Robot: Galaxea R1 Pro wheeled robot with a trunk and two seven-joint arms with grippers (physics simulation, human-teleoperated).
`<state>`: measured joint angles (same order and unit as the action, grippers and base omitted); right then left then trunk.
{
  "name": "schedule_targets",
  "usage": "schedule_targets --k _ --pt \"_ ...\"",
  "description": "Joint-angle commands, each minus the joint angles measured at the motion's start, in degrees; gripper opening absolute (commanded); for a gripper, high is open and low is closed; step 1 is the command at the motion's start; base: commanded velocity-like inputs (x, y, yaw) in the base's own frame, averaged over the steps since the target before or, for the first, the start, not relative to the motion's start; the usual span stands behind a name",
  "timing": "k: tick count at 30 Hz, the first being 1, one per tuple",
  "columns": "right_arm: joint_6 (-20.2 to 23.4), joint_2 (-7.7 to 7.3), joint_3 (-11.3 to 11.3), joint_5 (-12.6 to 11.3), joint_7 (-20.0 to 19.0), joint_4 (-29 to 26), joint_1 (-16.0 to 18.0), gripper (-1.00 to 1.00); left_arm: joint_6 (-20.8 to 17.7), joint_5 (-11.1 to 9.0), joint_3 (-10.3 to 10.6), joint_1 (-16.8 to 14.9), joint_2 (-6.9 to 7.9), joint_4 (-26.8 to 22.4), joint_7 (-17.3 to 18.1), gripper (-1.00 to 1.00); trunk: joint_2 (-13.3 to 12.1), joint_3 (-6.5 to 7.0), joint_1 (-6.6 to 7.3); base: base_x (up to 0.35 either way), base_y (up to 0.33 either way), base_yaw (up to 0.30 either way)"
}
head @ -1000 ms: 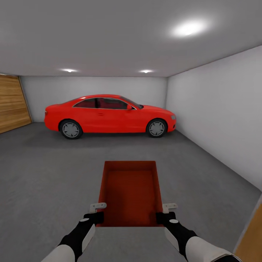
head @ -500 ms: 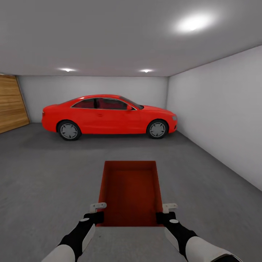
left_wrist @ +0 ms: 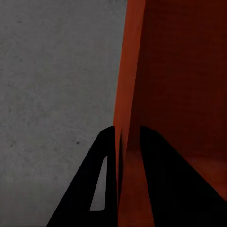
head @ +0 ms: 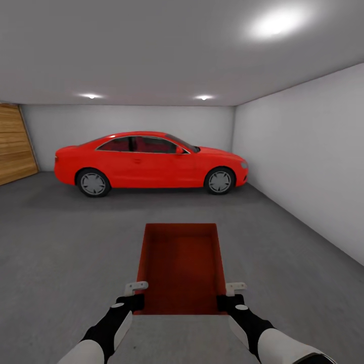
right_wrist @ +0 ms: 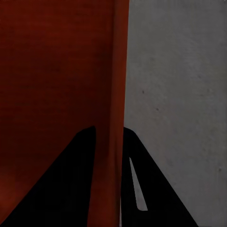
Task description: Move the two storage containers from the living room to the garage. In the garage, place one container on the floor and stack the other container on top of it (either order is fine).
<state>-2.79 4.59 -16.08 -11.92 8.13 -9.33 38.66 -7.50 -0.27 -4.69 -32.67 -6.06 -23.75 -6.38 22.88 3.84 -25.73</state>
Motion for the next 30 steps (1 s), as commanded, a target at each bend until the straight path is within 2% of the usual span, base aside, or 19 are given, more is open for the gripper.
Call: schedule_targets --k 1,30 --pt "-0.29 -0.16 0.98 -0.74 0.40 0.19 0.01 -1.00 -0.41 1.01 -1.90 -0.02 0.44 -0.59 -1.09 -1.00 0.04 -0.02 -0.05 0.322 0.000 0.000" --pt "-0.29 -0.20 0.97 -0.74 0.40 0.19 0.01 -1.00 -0.42 0.97 -1.99 -0.02 0.73 -0.50 -1.09 -1.00 0.04 -0.02 -0.05 0.322 0.000 0.000"
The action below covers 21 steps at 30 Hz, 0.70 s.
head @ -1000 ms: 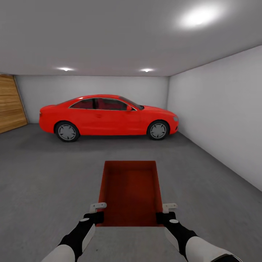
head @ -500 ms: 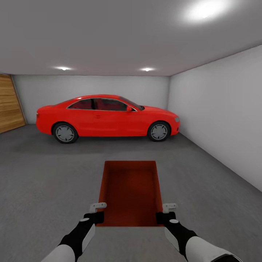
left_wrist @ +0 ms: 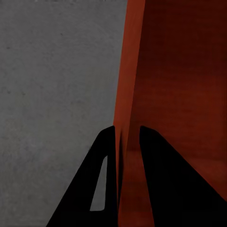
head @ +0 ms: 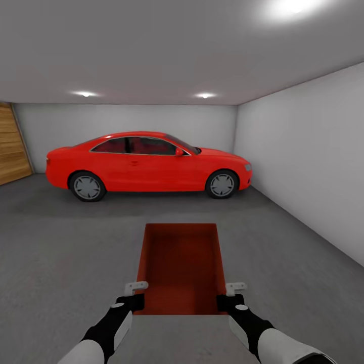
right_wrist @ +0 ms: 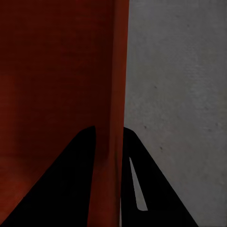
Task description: Move the two storage containers from the living room to the garage. In the garage, place one container on the floor and stack the other container on top of it (either order is fine).
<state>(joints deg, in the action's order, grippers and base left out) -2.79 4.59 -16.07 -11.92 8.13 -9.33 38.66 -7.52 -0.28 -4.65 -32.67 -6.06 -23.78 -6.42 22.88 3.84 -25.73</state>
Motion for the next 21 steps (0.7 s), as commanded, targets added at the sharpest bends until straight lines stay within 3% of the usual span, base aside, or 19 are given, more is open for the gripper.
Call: schedule_targets --k 1,17,21 --pt "-0.29 -0.20 0.96 -0.74 0.40 0.19 0.01 -1.00 -0.40 0.99 -2.03 -0.02 0.72 -0.48 -1.06 -1.00 0.04 -0.02 -0.05 0.322 0.000 0.000" --pt "-0.29 -0.19 0.96 -0.74 0.40 0.19 0.01 -1.00 -0.39 0.99 -2.03 -0.02 0.71 -0.48 -1.06 -1.00 0.04 -0.02 -0.05 0.322 0.000 -0.001" --pt "-0.09 -0.13 0.97 -0.74 0.53 0.19 0.01 -1.00 -0.39 0.99 -2.03 -0.02 0.70 -0.48 -1.06 -1.00 0.04 -0.02 -0.05 0.322 0.000 -0.135"
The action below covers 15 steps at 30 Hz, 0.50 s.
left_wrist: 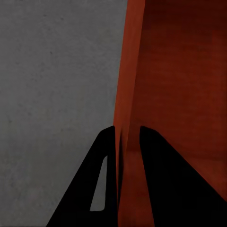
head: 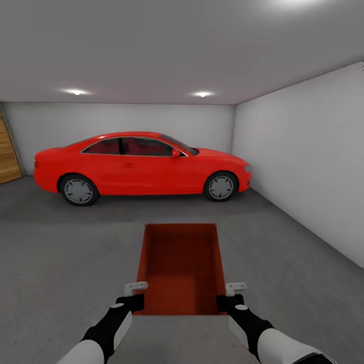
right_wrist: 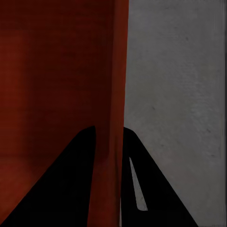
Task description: Move the two storage containers from the living room to the garage. In the garage, place one container on the floor and stack the other container on top of it (either order is fine).
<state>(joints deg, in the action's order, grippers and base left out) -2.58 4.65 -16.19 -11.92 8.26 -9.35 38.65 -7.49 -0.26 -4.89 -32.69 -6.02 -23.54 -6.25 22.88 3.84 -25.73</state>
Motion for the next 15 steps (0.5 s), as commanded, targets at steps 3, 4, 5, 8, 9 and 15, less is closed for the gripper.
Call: schedule_targets --k 3,4,5,8,9,15 --pt "-0.24 -0.17 1.08 -0.73 0.50 0.21 0.02 -1.00 -0.42 0.96 -1.79 -0.01 0.65 -0.72 -1.22 -1.00 0.04 -0.02 -0.05 0.322 0.000 -0.220" --pt "-0.24 -0.17 1.08 -0.73 0.51 0.21 0.02 -1.00 -0.42 0.96 -1.79 -0.01 0.65 -0.72 -1.22 -1.00 0.04 -0.02 -0.05 0.322 0.000 -0.235" --pt "-0.23 -0.17 1.08 -0.73 0.52 0.21 0.02 -1.00 -0.42 0.96 -1.79 -0.01 0.65 -0.74 -1.22 -1.00 0.04 -0.02 -0.05 0.322 0.000 -0.238" --pt "-0.23 -0.17 1.08 -0.73 0.52 0.21 0.02 -1.00 -0.42 0.96 -1.79 -0.01 0.65 -0.75 -1.22 -1.00 0.04 -0.02 -0.05 0.322 0.000 -0.241" --pt "-0.23 -0.17 1.08 -0.73 0.52 0.21 0.02 -1.00 -0.42 0.96 -1.79 -0.01 0.65 -0.77 -1.22 -1.00 0.04 -0.02 -0.05 0.322 0.000 -0.242" --pt "-0.23 -0.17 1.10 -0.73 0.53 0.21 0.02 -1.00 -0.42 0.96 -1.79 -0.01 0.65 -0.76 -1.22 -1.00 0.04 -0.02 -0.05 0.322 0.021 -0.243"
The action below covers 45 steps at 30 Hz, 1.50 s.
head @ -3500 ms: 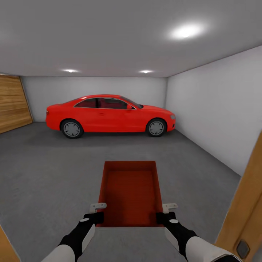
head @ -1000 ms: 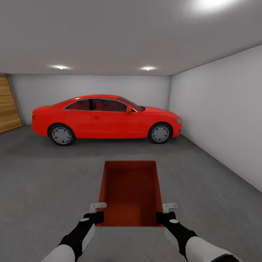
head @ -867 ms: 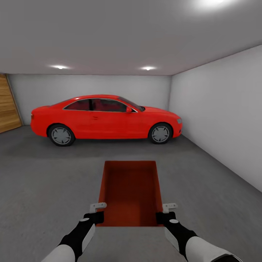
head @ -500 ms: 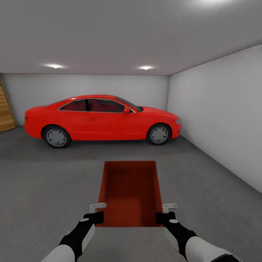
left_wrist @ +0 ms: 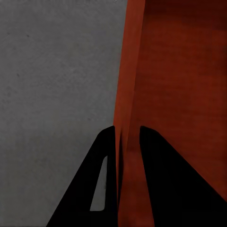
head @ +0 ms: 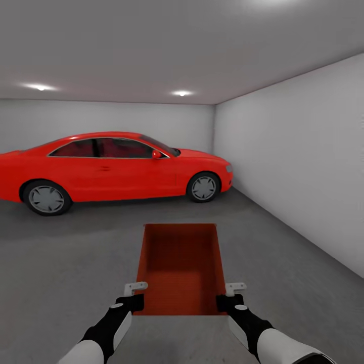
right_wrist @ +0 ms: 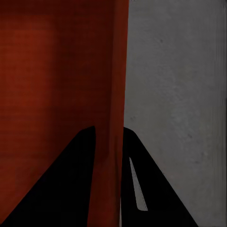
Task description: Move the two storage containers from the living room to the garage. In the garage, place one container on the floor and stack the other container on top of it (either order is fine).
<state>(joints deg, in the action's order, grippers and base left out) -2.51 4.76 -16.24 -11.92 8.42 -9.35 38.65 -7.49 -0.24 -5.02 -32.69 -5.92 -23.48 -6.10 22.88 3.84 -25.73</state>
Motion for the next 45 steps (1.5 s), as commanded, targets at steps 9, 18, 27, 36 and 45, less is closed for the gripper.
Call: schedule_targets --k 9,18,27,36,45 --pt "-0.30 -0.28 1.14 -0.74 0.37 0.21 0.02 -1.00 -0.42 0.95 -1.66 -0.01 0.56 -0.79 -1.37 -1.00 0.04 -0.02 -0.05 0.322 0.069 -0.243" --pt "-0.30 -0.28 1.17 -0.76 0.37 0.21 0.02 -1.00 -0.42 0.95 -1.66 0.00 0.56 -0.85 -1.37 -1.00 0.04 -0.02 -0.05 0.322 0.072 -0.243" --pt "-0.30 -0.28 1.14 -0.75 0.37 0.21 0.02 -1.00 -0.42 0.95 -1.66 0.00 0.56 -0.87 -1.37 -1.00 0.04 -0.02 -0.05 0.322 0.073 -0.243" --pt "-0.30 -0.28 1.12 -0.74 0.37 0.21 0.02 -1.00 -0.42 0.95 -1.66 0.00 0.60 -0.87 -1.37 -1.00 0.04 -0.02 -0.05 0.322 0.073 -0.243" --pt "-0.30 -0.28 1.13 -0.74 0.37 0.21 0.02 -1.00 -0.42 0.95 -1.66 0.00 0.65 -0.95 -1.37 -1.00 0.04 -0.02 -0.05 0.322 0.073 -0.243"
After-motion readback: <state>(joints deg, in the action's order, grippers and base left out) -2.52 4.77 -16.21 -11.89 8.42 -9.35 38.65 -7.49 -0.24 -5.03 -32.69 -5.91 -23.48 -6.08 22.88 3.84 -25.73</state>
